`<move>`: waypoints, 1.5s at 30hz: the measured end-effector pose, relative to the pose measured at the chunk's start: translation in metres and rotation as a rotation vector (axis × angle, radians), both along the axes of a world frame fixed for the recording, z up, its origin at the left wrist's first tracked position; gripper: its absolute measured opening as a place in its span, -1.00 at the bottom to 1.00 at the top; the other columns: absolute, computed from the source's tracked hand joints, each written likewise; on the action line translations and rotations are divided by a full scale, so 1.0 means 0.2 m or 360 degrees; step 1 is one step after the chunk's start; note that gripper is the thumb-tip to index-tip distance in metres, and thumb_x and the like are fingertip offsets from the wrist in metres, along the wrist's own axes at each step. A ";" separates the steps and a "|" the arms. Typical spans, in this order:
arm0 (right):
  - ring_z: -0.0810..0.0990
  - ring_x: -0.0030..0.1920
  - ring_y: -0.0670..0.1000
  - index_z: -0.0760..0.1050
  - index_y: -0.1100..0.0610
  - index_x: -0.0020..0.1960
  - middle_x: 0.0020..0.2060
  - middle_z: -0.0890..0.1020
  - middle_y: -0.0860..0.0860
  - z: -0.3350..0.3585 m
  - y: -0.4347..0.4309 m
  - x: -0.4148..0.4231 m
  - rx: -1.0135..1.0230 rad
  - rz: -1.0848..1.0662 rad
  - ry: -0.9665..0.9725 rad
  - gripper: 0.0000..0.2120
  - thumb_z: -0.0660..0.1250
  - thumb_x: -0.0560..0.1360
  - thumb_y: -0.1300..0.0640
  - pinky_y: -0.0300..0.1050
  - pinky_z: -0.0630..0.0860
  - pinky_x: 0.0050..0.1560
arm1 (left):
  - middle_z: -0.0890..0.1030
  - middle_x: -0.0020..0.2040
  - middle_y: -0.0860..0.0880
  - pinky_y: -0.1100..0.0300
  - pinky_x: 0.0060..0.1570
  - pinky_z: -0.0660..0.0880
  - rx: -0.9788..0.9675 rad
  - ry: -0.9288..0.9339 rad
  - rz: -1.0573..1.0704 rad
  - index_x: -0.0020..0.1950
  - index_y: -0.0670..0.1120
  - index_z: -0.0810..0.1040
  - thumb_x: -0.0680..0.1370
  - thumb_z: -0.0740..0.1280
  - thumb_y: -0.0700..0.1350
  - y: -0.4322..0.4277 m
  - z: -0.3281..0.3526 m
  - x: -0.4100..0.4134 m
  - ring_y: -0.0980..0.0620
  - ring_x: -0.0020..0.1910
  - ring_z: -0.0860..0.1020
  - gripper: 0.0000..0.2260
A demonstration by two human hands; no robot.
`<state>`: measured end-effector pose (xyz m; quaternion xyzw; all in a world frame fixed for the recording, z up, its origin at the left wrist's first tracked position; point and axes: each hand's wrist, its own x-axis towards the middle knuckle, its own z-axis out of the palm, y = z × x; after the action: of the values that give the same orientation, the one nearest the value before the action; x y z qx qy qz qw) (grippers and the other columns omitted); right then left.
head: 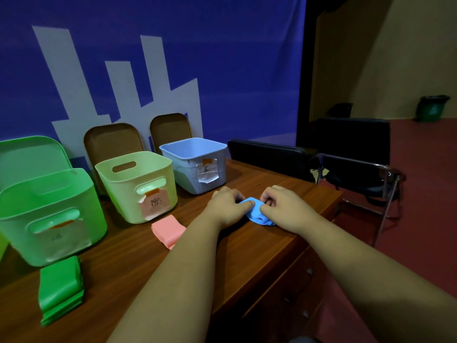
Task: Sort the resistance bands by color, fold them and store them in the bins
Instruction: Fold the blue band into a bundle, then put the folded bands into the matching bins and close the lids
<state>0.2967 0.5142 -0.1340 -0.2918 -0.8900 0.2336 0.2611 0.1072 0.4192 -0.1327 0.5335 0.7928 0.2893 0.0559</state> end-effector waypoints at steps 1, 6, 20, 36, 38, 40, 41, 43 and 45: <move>0.55 0.02 -0.07 0.55 -0.11 -0.05 -0.04 0.53 -0.13 0.00 0.00 0.00 0.0022 -0.0005 -0.0043 -0.93 0.33 0.50 -0.07 -0.03 0.61 0.05 | 0.51 0.19 0.00 -0.05 0.33 0.48 0.0005 -0.0009 0.0000 0.18 0.07 0.67 0.56 0.38 0.25 0.00 -0.01 0.00 -0.02 0.29 0.44 -0.67; 0.44 0.23 -0.04 0.53 -0.20 0.16 0.13 0.51 -0.19 0.02 0.00 0.00 0.0104 -0.0094 -0.0222 -0.59 0.16 0.40 -0.30 0.04 0.49 0.27 | 0.51 0.07 0.08 -0.02 0.30 0.49 0.0090 -0.0054 -0.0019 -0.01 0.15 0.66 0.46 0.35 0.33 -0.02 -0.01 0.00 -0.04 0.22 0.49 -0.69; 0.47 0.27 0.02 0.59 0.02 0.28 0.28 0.54 -0.12 -0.09 0.05 -0.01 0.0080 -0.0030 -0.0109 -0.54 0.21 0.49 -0.14 0.02 0.49 0.29 | 0.64 -0.05 0.23 0.00 0.24 0.48 0.0230 -0.0415 -0.0061 0.13 0.18 0.61 0.50 0.47 0.06 -0.03 -0.02 0.05 0.15 0.13 0.49 -0.78; 0.51 0.36 -0.01 0.63 -0.15 0.09 0.30 0.55 -0.11 0.41 0.15 0.09 -0.1094 0.0363 -0.0796 -0.86 0.47 0.55 -0.10 -0.05 0.44 0.39 | 0.74 -0.04 -0.10 0.14 -0.09 0.63 -0.0030 -0.1711 0.0686 0.17 -0.19 0.67 0.58 0.46 -0.33 -0.19 0.56 0.38 0.01 -0.10 0.68 -0.82; 0.63 0.16 -0.03 0.62 -0.12 0.00 0.11 0.66 -0.11 0.57 0.17 0.11 -0.1320 0.0379 -0.0714 -0.90 0.47 0.54 -0.10 -0.04 0.50 0.22 | 0.73 -0.02 -0.12 0.10 -0.03 0.65 0.0030 -0.1763 0.0755 0.13 -0.15 0.67 0.59 0.45 -0.32 -0.20 0.69 0.41 -0.01 -0.07 0.68 -0.85; 0.67 -0.01 -0.02 0.63 -0.04 -0.02 -0.08 0.72 -0.11 0.71 0.18 0.12 -0.1487 0.0373 -0.0617 -0.86 0.47 0.53 -0.09 -0.03 0.50 0.07 | 0.72 -0.02 -0.14 0.13 -0.02 0.66 0.0138 -0.1879 0.0837 0.14 -0.17 0.64 0.62 0.41 -0.34 -0.21 0.84 0.44 -0.03 -0.06 0.69 -0.86; 0.67 -0.03 -0.01 0.63 -0.02 -0.04 -0.13 0.72 -0.10 0.77 0.18 0.10 -0.1528 0.0354 -0.0588 -0.82 0.48 0.50 -0.11 -0.01 0.52 0.06 | 0.72 -0.01 -0.15 0.11 0.01 0.67 0.0186 -0.1923 0.0868 0.16 -0.19 0.63 0.62 0.40 -0.33 -0.21 0.91 0.45 -0.04 -0.04 0.71 -0.86; 0.72 0.03 0.07 0.63 -0.03 -0.08 -0.12 0.75 -0.05 0.88 0.17 0.06 -0.1608 0.0329 -0.0507 -0.77 0.48 0.40 -0.16 0.09 0.62 0.15 | 0.73 -0.01 -0.15 0.04 0.06 0.68 0.0277 -0.1995 0.0917 0.17 -0.20 0.62 0.63 0.38 -0.33 -0.22 1.01 0.45 -0.07 -0.01 0.73 -0.86; 0.74 0.02 0.14 0.63 0.00 -0.07 -0.09 0.75 0.06 0.97 0.16 -0.01 -0.1731 0.0267 -0.0384 -0.84 0.52 0.43 -0.05 0.15 0.67 0.14 | 0.73 -0.03 -0.16 0.03 0.06 0.68 0.0322 -0.1984 0.0967 0.16 -0.22 0.60 0.62 0.38 -0.33 -0.23 1.08 0.44 -0.08 -0.03 0.73 -0.86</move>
<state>0.2950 0.5472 0.0603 -0.3371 -0.6852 0.6437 -0.0500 0.1954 0.3726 0.0835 0.0255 0.6961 0.6165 0.3669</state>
